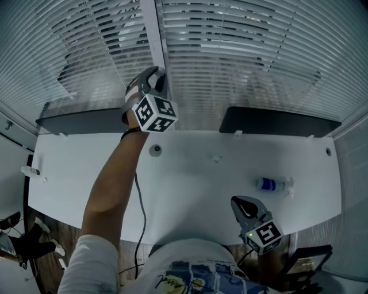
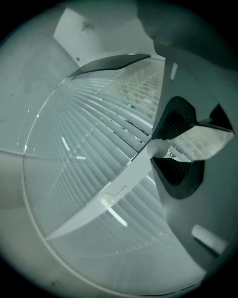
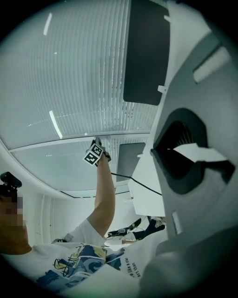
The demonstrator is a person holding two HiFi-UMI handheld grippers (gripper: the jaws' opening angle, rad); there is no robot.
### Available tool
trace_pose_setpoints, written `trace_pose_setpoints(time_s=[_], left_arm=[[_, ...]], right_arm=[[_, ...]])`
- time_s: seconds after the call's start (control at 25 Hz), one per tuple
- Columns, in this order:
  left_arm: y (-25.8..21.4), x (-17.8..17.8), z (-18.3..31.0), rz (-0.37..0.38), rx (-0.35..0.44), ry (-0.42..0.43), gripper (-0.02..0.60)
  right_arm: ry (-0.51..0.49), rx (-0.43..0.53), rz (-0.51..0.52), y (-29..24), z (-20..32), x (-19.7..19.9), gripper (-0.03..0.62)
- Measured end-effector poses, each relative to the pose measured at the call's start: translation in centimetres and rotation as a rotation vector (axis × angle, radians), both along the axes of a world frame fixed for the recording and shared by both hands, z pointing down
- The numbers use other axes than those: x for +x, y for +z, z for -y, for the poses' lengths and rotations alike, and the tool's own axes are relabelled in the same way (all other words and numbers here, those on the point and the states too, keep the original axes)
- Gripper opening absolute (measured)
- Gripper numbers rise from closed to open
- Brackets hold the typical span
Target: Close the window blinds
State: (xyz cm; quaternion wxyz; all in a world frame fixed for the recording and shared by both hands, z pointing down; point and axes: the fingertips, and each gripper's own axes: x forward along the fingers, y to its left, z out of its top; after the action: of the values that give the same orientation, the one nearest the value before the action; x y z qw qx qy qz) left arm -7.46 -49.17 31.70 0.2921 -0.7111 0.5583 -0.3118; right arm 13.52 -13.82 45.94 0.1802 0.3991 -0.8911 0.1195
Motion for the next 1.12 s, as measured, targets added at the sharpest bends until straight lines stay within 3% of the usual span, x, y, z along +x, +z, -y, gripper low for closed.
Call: trace_pose_setpoints(time_s=[0.16, 0.24, 0.44, 0.56, 0.68, 0.84, 0.96, 1.12], left_arm=[[-0.3, -0.5, 0.0, -0.307, -0.059, -0.029, 0.126], [-0.4, -0.7, -0.1, -0.425, -0.080, -0.041, 0.126], [-0.6, -1.2, -0.2, -0.659, -0.112, -0.051, 0.126], [-0.8, -1.3, -0.2, -0.715, -0.116, -0.058, 0.126], [-0.7, -1.2, -0.5, -0.671, -0.111, -0.054, 0.129], [-0.7, -1.1, -0.7, -0.521, -0.094, -0.040, 0.152], [0.0, -0.7, -1.3, -0.338, -0.071, -0.008, 0.167], [0.6, -0.6, -1.7, -0.025, -0.023, 0.048, 0.176]], right_arm=[[0.000, -0.003, 0.012, 0.0, 0.1, -0.1, 0.003], [-0.001, -0.003, 0.006, -0.1, 0.1, -0.1, 0.002], [0.001, -0.009, 0.007, 0.0, 0.0, 0.1, 0.002], [-0.004, -0.009, 0.007, 0.1, 0.0, 0.1, 0.002], [-0.005, 0.000, 0.003, -0.1, -0.1, 0.2, 0.002], [-0.003, -0.005, 0.005, -0.1, 0.1, 0.1, 0.003], [-0.001, 0.001, 0.008, -0.3, 0.2, 0.0, 0.002], [-0.004, 0.007, 0.005, -0.3, 0.2, 0.0, 0.003]])
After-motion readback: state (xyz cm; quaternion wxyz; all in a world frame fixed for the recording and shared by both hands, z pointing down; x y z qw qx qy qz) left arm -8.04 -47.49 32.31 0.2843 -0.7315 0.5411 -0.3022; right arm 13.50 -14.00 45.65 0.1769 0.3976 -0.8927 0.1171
